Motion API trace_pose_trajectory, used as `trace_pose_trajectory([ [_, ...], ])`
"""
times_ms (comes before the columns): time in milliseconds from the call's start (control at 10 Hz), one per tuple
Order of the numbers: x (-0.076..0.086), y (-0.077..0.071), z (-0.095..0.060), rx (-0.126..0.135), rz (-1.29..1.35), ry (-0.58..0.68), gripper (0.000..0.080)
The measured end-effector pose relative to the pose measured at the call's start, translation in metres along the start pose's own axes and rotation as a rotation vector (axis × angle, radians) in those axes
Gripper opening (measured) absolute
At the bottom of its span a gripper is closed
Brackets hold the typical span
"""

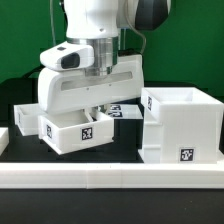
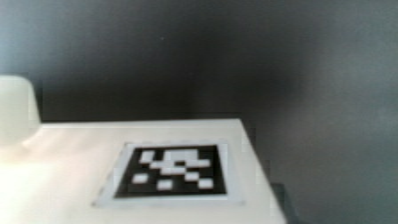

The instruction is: Assemble drawer

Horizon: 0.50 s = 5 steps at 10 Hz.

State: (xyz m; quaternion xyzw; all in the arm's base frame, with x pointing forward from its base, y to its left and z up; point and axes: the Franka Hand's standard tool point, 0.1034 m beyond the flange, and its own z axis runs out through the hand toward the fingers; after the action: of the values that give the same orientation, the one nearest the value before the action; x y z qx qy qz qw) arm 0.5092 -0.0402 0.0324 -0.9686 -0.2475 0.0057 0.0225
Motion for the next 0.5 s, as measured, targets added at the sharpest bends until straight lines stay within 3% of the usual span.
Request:
trace_pose_trajectory([
  [300,-0.0011,0.0008,0.0016,-0.003,-0.095,-0.004,0.0042],
  [500,0.003,-0.0014,0.0053,-0.029,-0.356,-0.019,0.0042],
])
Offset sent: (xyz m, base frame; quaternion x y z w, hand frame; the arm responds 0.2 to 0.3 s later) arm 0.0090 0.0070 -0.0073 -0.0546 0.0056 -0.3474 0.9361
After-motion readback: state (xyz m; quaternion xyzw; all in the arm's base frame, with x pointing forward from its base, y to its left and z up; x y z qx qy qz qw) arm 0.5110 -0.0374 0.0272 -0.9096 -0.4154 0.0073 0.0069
